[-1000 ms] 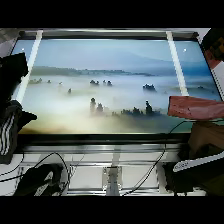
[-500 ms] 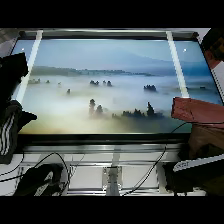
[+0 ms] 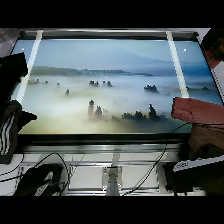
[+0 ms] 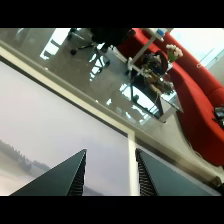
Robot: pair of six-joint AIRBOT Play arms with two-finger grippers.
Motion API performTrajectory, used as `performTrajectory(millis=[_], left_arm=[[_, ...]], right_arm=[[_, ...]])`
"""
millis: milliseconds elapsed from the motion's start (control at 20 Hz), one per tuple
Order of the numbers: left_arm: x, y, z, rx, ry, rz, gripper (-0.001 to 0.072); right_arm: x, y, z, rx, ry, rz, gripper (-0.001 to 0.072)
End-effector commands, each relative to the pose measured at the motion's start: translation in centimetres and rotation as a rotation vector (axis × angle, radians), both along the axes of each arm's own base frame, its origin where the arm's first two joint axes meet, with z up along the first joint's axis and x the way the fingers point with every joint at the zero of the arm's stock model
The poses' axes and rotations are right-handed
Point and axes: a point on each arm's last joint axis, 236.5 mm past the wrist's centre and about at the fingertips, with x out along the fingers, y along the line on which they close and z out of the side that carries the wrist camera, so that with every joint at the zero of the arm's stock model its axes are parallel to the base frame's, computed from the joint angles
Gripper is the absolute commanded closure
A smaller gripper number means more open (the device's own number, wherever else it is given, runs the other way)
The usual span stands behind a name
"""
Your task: Fold the clothes and pants, and hang the long-sleeved shirts on hangers.
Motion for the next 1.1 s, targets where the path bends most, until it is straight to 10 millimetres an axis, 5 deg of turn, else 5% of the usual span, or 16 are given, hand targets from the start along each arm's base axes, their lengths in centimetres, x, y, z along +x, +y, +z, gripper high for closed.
performTrajectory(millis=[0,150,250,350,550,700,1050], left_arm=[[-0.2,0.1,0.3,0.003,-0.008,0.002,0.0372],[-0.5,0.1,0.6,0.002,-0.015,0.002,0.0376],[-0.6,0.1,0.7,0.001,-0.02,0.002,0.0532],[-0.8,0.2,0.9,0.0,-0.024,0.002,0.064],[-0.9,0.2,1.0,-0.001,-0.029,0.002,0.0688],[-0.9,0.2,1.1,-0.001,-0.03,0.002,0.0688],[-0.9,0.2,1.1,-0.001,-0.03,0.002,0.0688]], right_arm=[[8.8,9.0,6.7,0.262,-0.431,0.169,0.0695],[13.1,14.9,10.0,0.305,-0.608,0.275,0.0695],[14.7,19.0,10.5,0.3,-0.644,0.352,0.0695],[15.8,23.5,10.8,0.296,-0.669,0.434,0.0695],[16.8,30.8,11.2,0.285,-0.708,0.555,0.0695],[17.1,33.2,10.9,0.252,-0.709,0.592,0.0695],[17.3,33.7,10.5,0.213,-0.706,0.603,0.0695]])
